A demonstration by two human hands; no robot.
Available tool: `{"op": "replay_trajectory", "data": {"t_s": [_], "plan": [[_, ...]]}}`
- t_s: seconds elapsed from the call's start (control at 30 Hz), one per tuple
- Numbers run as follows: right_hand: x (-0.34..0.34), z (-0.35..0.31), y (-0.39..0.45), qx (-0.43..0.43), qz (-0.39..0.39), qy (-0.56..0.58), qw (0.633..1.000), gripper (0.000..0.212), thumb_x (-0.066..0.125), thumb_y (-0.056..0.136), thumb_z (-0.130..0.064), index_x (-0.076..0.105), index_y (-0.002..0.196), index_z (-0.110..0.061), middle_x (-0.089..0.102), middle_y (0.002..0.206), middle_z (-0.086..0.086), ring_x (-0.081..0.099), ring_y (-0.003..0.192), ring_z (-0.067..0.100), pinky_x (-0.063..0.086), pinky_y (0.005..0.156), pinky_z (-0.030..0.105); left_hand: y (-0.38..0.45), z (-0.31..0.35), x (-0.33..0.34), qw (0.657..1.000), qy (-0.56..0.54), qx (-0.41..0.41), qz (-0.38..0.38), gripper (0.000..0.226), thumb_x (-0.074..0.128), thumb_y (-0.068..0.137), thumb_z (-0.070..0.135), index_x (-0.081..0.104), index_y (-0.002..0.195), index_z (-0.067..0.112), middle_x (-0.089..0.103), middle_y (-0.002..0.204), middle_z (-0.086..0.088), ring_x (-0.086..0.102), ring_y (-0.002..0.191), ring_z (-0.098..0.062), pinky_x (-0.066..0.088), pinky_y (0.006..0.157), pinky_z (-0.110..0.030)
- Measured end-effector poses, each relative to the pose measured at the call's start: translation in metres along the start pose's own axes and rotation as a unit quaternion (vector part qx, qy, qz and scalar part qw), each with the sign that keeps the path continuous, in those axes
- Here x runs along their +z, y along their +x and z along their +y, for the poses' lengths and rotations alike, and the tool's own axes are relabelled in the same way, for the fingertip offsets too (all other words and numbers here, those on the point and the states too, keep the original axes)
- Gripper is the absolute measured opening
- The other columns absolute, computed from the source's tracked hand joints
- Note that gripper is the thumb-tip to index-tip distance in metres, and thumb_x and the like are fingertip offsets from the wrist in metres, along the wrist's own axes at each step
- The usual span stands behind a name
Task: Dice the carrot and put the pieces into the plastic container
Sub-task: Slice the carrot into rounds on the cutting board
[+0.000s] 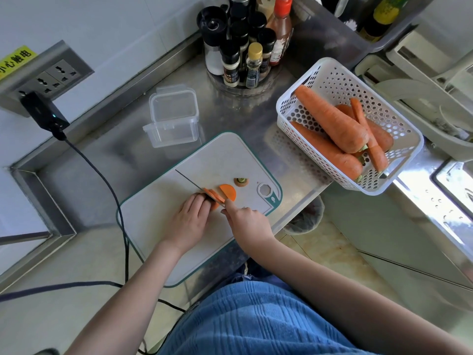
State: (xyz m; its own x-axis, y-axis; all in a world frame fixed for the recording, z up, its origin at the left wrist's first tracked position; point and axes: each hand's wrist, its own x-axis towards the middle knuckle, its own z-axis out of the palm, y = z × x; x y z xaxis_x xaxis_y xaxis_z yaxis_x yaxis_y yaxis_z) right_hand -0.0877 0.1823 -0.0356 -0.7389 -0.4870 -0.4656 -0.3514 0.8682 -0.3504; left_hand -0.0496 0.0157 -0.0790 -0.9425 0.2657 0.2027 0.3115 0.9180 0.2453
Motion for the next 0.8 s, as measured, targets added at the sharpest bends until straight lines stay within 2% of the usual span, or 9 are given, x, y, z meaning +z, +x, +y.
{"op": "replay_trajectory", "data": {"t_s": [0.1,0.2,0.33,0.47,0.6,0.7,0.8], "plan": [[-0.001,0.000,0.002,0.002,-0.008,0.016,1.000,0.015,0.035,0.104,-0.021,0.037,0.116,-0.012,0.034,0.060,0.002,0.048,0.061,0.030,0.040,0.056,0.035,0.000,0.000,0.000,1.000,0.000,-0.009,0.007,0.027,0.040,0.083,0.012,0.044,0.109,0.007,0.041,0.107,-0.008,0.045,0.101,-0.027,0.053,0.077,-0.037],[-0.003,0.000,0.002,0.002,-0.009,0.034,0.999,0.017,0.034,0.104,-0.023,0.039,0.116,-0.011,0.044,0.068,0.007,0.057,0.067,0.035,0.040,0.057,0.036,0.000,0.002,0.000,1.000,-0.008,-0.010,0.010,0.030,0.039,0.082,0.011,0.043,0.111,0.006,0.041,0.108,-0.009,0.045,0.101,-0.027,0.052,0.079,-0.037],[-0.001,-0.001,0.005,0.006,-0.015,0.042,0.999,0.016,0.037,0.103,-0.018,0.039,0.117,-0.012,0.046,0.072,0.008,0.062,0.074,0.037,0.037,0.057,0.034,-0.001,-0.001,0.002,1.000,-0.012,-0.002,0.010,0.029,0.037,0.084,0.009,0.044,0.112,0.005,0.042,0.111,-0.011,0.045,0.103,-0.029,0.051,0.084,-0.040],[-0.001,-0.001,0.008,0.013,-0.027,0.056,0.998,0.016,0.037,0.102,-0.017,0.039,0.117,-0.013,0.059,0.082,0.015,0.061,0.077,0.038,0.039,0.059,0.036,-0.001,-0.002,0.005,1.000,-0.020,-0.005,0.016,0.023,0.027,0.097,0.011,0.045,0.110,0.004,0.043,0.110,-0.013,0.047,0.102,-0.031,0.050,0.085,-0.042],[-0.002,-0.002,0.008,0.019,-0.036,0.057,0.998,0.017,0.036,0.102,-0.018,0.038,0.119,-0.014,0.059,0.085,0.015,0.061,0.080,0.037,0.039,0.060,0.036,-0.003,-0.003,0.009,1.000,-0.010,-0.016,0.024,0.019,0.043,0.090,0.007,0.045,0.109,0.003,0.043,0.109,-0.014,0.048,0.101,-0.032,0.050,0.085,-0.044],[-0.005,-0.002,0.007,0.016,-0.045,0.044,0.998,0.022,0.035,0.101,-0.013,0.037,0.123,-0.013,0.053,0.081,0.014,0.061,0.081,0.037,0.038,0.061,0.037,-0.002,-0.001,0.009,0.999,-0.005,-0.030,0.023,0.019,0.043,0.089,0.008,0.046,0.106,0.003,0.043,0.107,-0.014,0.047,0.098,-0.032,0.050,0.081,-0.044],[-0.008,-0.002,0.004,0.007,-0.051,0.026,0.998,0.029,0.035,0.098,-0.006,0.034,0.127,-0.009,0.061,0.089,0.016,0.061,0.080,0.037,0.039,0.061,0.038,0.002,0.008,-0.002,0.996,-0.046,-0.071,0.017,0.017,0.043,0.089,0.015,0.048,0.100,0.004,0.047,0.101,-0.013,0.047,0.091,-0.026,0.048,0.076,-0.040]]}}
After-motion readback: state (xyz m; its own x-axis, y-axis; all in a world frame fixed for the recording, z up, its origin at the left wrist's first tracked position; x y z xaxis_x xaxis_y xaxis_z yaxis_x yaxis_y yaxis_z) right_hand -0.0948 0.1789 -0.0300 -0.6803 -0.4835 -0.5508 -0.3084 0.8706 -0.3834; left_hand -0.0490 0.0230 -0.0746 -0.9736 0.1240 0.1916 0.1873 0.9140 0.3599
